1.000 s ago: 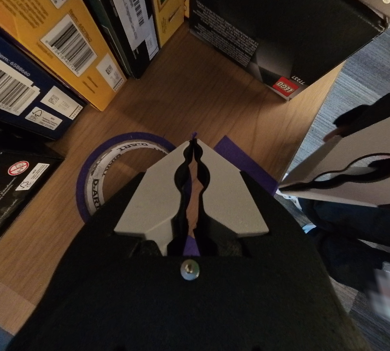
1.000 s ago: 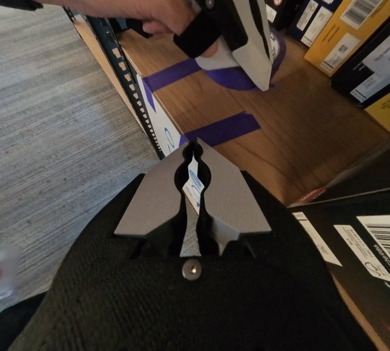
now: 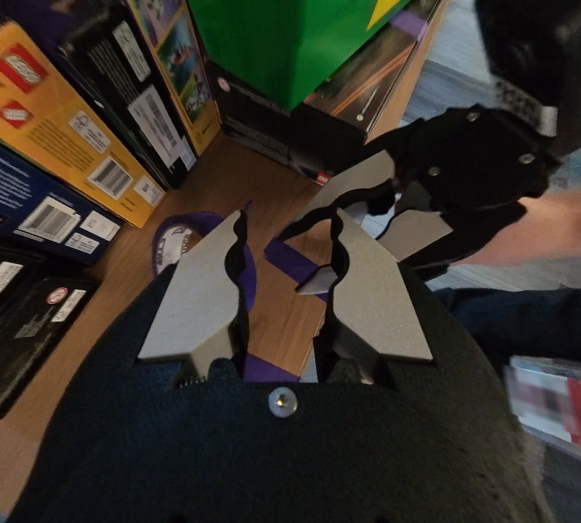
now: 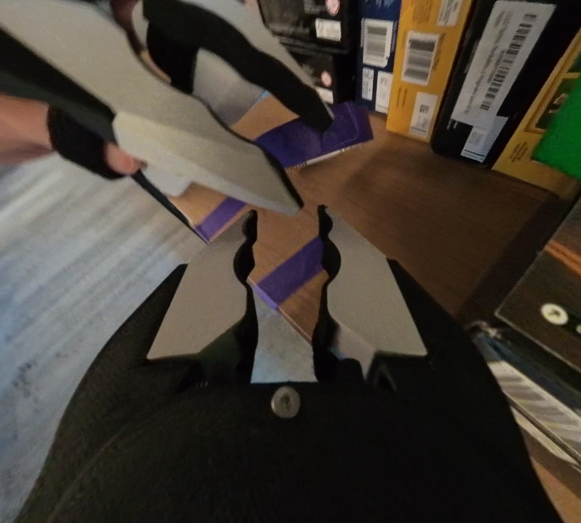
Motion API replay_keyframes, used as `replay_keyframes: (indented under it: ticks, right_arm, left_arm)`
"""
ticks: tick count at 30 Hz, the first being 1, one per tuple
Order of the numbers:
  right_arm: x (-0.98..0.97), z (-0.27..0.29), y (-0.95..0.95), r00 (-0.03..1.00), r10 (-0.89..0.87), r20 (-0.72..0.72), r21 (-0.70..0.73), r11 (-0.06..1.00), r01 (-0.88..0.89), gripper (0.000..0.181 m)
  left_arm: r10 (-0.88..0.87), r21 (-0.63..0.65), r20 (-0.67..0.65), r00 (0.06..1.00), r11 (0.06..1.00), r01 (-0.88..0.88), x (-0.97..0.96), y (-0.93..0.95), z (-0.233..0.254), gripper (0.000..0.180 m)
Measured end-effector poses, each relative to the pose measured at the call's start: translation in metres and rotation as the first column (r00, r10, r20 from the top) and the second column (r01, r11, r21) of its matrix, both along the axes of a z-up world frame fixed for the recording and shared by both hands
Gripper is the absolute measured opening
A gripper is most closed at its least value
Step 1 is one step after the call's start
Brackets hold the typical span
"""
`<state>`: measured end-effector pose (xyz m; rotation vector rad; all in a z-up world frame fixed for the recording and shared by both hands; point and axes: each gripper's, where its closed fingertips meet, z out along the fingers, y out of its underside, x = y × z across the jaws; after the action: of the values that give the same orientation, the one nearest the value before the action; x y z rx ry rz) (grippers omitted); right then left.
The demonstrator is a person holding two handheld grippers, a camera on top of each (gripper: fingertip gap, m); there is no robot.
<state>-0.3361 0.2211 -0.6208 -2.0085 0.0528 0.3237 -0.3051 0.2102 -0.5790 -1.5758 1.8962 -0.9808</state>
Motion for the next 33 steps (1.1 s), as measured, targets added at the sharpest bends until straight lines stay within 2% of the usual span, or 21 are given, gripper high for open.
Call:
replay_keyframes:
  ticks: [5,12,13,14,15,17,19,23,26,27,28,30,33]
  right_arm:
    - [-0.01,0.018,0.029,0.955,-0.086,-0.284,0.06,0.992,0.107,0.047]
    - [-0.007,0.024,0.062,0.921,-0.162,-0.354,0.141,0.964,0.224,0.044]
    - [-0.007,0.027,0.065,0.916,-0.156,-0.368,0.162,0.96,0.228,0.041]
    - [-0.007,0.028,0.068,0.913,-0.145,-0.381,0.172,0.959,0.224,0.03]
    - [-0.011,0.029,0.069,0.915,-0.107,-0.39,0.18,0.965,0.189,0.016]
    - [-0.019,0.025,0.068,0.926,-0.062,-0.371,0.145,0.982,0.124,0.01]
    - [-0.03,0.03,0.058,0.954,0.019,-0.3,0.144,0.989,0.026,0.008]
    - [-0.045,0.051,0.019,0.968,0.15,-0.2,0.058,0.988,-0.141,0.007]
    - [-0.047,0.067,-0.014,0.961,0.225,-0.163,-0.024,0.973,-0.232,0.007]
    - [-0.046,0.068,-0.026,0.957,0.235,-0.168,-0.071,0.966,-0.25,0.007]
    - [-0.044,0.069,-0.036,0.953,0.242,-0.181,-0.111,0.958,-0.264,0.007]
    - [-0.039,0.07,-0.057,0.948,0.24,-0.211,-0.184,0.942,-0.279,0.008]
    - [-0.04,0.101,-0.082,0.924,0.267,-0.272,-0.129,0.942,-0.31,0.008]
  left_arm:
    - [0.013,-0.014,0.038,0.999,1.0,-0.013,-0.002,0.005,0.022,0.052]
    - [0.015,-0.035,0.028,1.0,0.999,-0.014,-0.011,0.006,0.026,0.056]
    - [0.013,-0.035,0.027,1.0,0.999,-0.012,-0.013,0.005,0.026,0.055]
    - [0.013,-0.029,0.025,1.0,1.0,-0.013,-0.014,0.005,0.026,0.055]
    - [0.015,-0.021,0.024,1.0,1.0,-0.015,-0.016,0.006,0.027,0.055]
    - [0.023,-0.002,0.014,1.0,1.0,-0.023,-0.02,0.008,0.028,0.056]
    - [0.021,0.037,-0.001,1.0,0.999,-0.021,-0.025,0.008,0.033,0.059]
    - [-0.035,0.155,-0.034,0.999,0.987,0.04,-0.042,-0.008,0.049,0.048]
    - [-0.092,0.183,-0.023,0.996,0.979,0.094,-0.05,-0.035,0.069,0.047]
    - [-0.102,0.192,-0.026,0.994,0.976,0.105,-0.052,-0.042,0.073,0.048]
    - [-0.095,0.216,-0.023,0.995,0.971,0.097,-0.054,-0.046,0.078,0.06]
    - [-0.111,0.258,-0.033,0.993,0.959,0.115,-0.06,-0.054,0.089,0.061]
    - [-0.119,0.202,0.006,0.993,0.973,0.115,-0.067,-0.073,0.112,0.063]
